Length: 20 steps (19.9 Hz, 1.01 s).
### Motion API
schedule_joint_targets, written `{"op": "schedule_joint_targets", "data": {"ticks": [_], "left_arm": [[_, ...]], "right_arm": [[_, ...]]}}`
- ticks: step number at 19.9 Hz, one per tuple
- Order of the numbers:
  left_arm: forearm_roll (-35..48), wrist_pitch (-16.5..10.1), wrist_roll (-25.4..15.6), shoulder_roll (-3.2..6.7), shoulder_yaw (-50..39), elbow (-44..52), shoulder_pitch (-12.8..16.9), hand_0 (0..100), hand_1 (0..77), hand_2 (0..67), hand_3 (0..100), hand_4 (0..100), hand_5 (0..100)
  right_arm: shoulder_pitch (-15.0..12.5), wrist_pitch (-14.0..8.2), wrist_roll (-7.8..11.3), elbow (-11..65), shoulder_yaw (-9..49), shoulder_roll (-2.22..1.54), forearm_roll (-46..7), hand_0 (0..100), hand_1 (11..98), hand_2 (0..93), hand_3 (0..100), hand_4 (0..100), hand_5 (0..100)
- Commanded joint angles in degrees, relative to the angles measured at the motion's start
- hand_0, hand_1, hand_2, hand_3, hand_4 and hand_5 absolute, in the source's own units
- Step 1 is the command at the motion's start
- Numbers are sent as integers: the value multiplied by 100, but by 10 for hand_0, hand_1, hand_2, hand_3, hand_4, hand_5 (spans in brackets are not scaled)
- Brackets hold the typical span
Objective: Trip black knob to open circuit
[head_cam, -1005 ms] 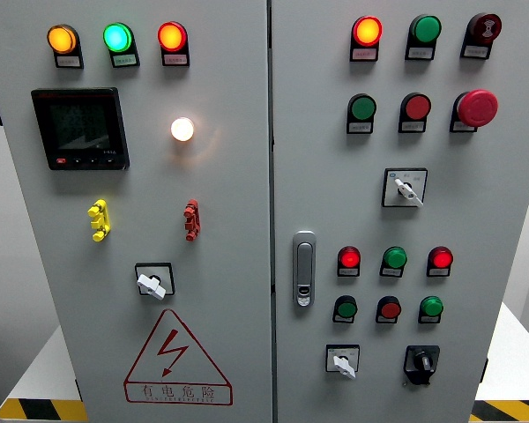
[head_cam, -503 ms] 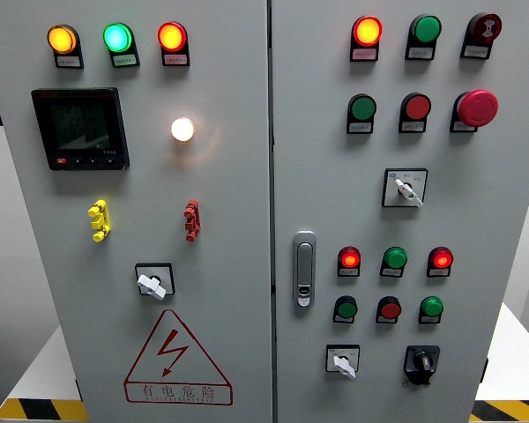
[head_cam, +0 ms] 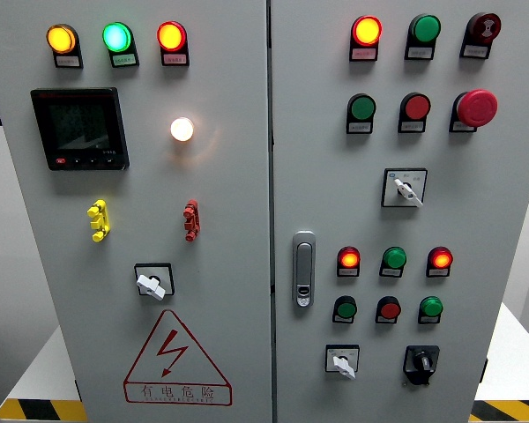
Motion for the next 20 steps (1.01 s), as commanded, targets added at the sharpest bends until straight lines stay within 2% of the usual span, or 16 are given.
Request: {"op": "schedule_joint_targets", "data": {"ticks": [1,2,4,5,7,10,12,13,15,17,20], "left_arm": [[0,0,0,1,0,0,0,0,30,130,213,65,15],[0,0,0,1,0,0,0,0,30,130,213,65,15],[0,0,0,1,0,0,0,0,30,130,213,65,15],[0,0,0,1,0,0,0,0,30,130,213,65,15],[0,0,0,1,0,0,0,0,30,130,213,65,15],[0,0,0,1,0,0,0,0,30,130,213,65,15],[0,0,0,1,0,0,0,0,30,130,213,65,15],[0,0,0,1,0,0,0,0,30,130,213,65,15],[0,0,0,1,0,0,0,0,30,130,213,65,15],[0,0,0,1,0,0,0,0,30,130,213,65,15],[0,0,0,1,0,0,0,0,30,130,213,65,15]], "right_arm": [[-35,45,9,821,205,8,-150,950,334,12,23,0,124],[-96,45,9,1224,205,17,-150,950,334,12,26,0,125],[-324,45,9,2269,118,8,-106,950,335,11,50,0,154],[-508,19,9,2892,-57,8,-54,950,335,11,57,1,167],[-754,-51,0,3913,-374,0,287,948,337,4,80,30,220],[-1036,-463,-17,5548,-585,-9,667,937,352,0,130,78,277],[-1081,-736,-26,6348,-621,-18,694,930,366,0,166,126,320],[-1081,-850,-35,6683,-621,-9,702,921,385,0,196,161,359],[-1098,-991,-44,7282,-630,-1,755,912,403,0,240,215,407],[-1221,-1132,-70,7879,-665,-9,965,908,419,0,282,269,448],[-1283,-1395,-149,8504,-858,0,1194,919,439,0,432,483,587]]}}
